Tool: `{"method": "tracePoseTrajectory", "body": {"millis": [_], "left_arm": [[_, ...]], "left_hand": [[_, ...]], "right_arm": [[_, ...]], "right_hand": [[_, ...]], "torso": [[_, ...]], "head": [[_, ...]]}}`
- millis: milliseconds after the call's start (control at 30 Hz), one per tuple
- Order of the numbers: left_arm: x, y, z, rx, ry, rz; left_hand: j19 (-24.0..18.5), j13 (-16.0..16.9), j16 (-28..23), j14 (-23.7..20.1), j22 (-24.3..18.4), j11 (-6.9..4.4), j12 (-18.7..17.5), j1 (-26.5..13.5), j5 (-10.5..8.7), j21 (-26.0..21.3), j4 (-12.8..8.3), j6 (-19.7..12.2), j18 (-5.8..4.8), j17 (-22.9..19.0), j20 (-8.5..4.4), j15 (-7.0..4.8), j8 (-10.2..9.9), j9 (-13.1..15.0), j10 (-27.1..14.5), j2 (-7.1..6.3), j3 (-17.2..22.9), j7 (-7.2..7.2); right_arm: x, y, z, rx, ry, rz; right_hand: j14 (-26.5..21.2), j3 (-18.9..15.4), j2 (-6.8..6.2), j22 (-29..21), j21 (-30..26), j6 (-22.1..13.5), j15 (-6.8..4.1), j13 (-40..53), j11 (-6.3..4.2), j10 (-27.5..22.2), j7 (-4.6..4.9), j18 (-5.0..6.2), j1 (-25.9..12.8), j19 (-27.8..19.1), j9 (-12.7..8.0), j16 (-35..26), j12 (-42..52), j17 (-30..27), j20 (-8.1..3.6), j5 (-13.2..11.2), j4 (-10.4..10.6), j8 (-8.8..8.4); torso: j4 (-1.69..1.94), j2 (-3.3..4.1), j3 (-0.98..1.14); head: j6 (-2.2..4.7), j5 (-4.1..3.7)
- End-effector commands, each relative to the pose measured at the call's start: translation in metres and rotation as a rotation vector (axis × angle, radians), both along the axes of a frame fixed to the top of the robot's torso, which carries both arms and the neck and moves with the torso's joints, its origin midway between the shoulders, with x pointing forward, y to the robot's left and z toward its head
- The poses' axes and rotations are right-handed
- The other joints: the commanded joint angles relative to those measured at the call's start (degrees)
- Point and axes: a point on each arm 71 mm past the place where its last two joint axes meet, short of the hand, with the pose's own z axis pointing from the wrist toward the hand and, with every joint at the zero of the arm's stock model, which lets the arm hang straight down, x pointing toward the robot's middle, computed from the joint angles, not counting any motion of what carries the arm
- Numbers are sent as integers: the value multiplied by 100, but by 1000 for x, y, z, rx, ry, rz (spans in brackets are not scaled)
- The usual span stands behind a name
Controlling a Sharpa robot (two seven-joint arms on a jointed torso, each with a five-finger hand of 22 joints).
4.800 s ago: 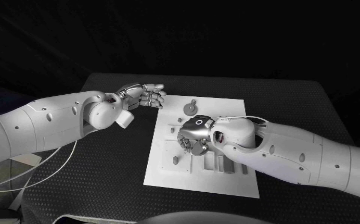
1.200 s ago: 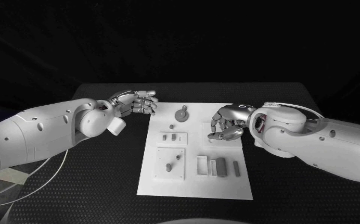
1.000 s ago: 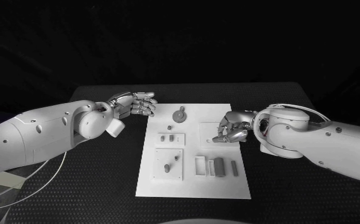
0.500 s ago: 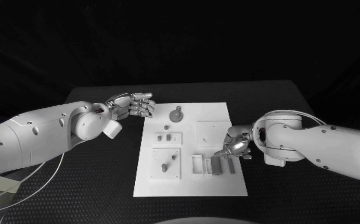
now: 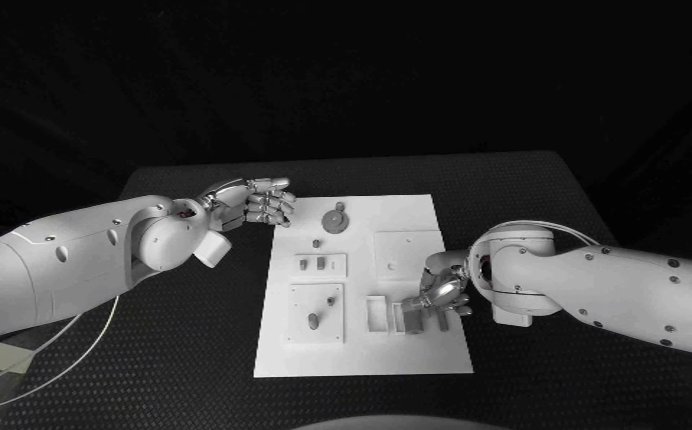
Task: Assemble the parts on the task board
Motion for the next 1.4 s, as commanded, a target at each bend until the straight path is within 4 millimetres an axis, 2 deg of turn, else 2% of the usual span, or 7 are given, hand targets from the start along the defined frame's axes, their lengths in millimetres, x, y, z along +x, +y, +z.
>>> {"method": "tracePoseTrajectory", "body": {"millis": [33, 467, 967, 1133, 1233, 1300, 1400], "left_arm": [[-1, -3, 1, -8, 1, -23], [-2, -4, 1, -8, 3, -30], [-2, -4, 0, -6, 4, -37], [-2, -4, 0, -5, 4, -37], [-2, -3, 0, -5, 4, -37], [-2, -3, 0, -4, 5, -36], [-2, -3, 0, -4, 5, -36]], "left_hand": [[-47, -2, -20, -31, 6, -1, -7, -70, -3, -21, 18, -18, -1, -5, 1, 1, 21, 6, -23, -2, 20, -3], [-50, 3, -17, -33, 11, -5, -2, -113, -3, -19, 33, -31, 2, -3, 2, 1, 16, 5, -17, -20, 27, 4], [-52, 5, -15, -34, 13, -6, -1, -136, -3, -18, 42, -33, 4, -2, 2, 1, 16, 6, -17, -26, 32, 7], [-54, 7, -14, -36, 15, -6, -1, -145, -3, -18, 45, -26, 5, -1, 2, 1, 23, 9, -19, -24, 40, -10], [-55, 7, -13, -36, 15, -6, -1, -146, -3, -18, 44, -25, 6, -1, 2, 1, 23, 10, -19, -25, 42, -11], [-55, 7, -13, -36, 16, -7, -1, -147, -3, -18, 44, -24, 6, -1, 2, 1, 24, 10, -19, -25, 43, -12], [-55, 8, -13, -36, 16, -7, 0, -148, -3, -18, 44, -23, 6, -1, 2, 1, 25, 10, -18, -26, 44, -12]], "right_arm": [[1, -1, -3, -30, -9, -4], [4, 6, -17, -38, -21, -1], [0, 13, -24, -81, -35, 52], [1, 13, -22, -81, -78, 48], [0, 11, -21, -56, -71, 24], [-1, 9, -22, -25, -41, -8], [-2, 6, -22, 46, 24, -80]], "right_hand": [[-1, -92, 87, 131, 23, 94, -19, 8, -3, 40, 37, 162, 24, -5, -5, 10, 21, 11, -10, -22, -26, -46], [-7, -216, 165, 127, 37, 111, -19, 8, -3, 34, 36, 162, 77, -37, -17, -2, 18, 25, -11, -22, -71, -79], [-10, -463, 322, 120, 61, 125, -12, 7, 5, 15, 44, 162, 360, -89, -40, -32, 11, 53, -5, -19, -484, -157], [-8, -521, 629, 120, 76, 159, -13, 13, 0, 14, 42, 161, 721, -111, -36, -38, 19, 73, 5, -14, -1157, -175], [-8, -526, 924, 117, 81, 215, -16, 14, -4, 42, 32, 162, 799, -121, -31, -44, 32, 85, 37, -19, -1641, -176], [1, -522, 1167, 109, 78, 277, -24, 7, -3, 71, 23, 162, 549, -118, -45, -50, 37, 98, 77, -20, -2101, -199], [8, -402, 1265, 104, 67, 312, -21, -2, -15, 81, 27, 162, 249, -99, -64, -67, 31, 101, 86, -17, -2338, -230]], "torso": [[3, 2, -4], [0, 1, -9], [-2, 0, -13], [0, 1, -11], [0, 1, -13], [-3, 1, -12], [-6, 1, -12]], "head": [[-25, 8], [-48, 17], [-79, 11], [-81, 11], [-83, 14], [-90, 19], [-91, 23]]}}
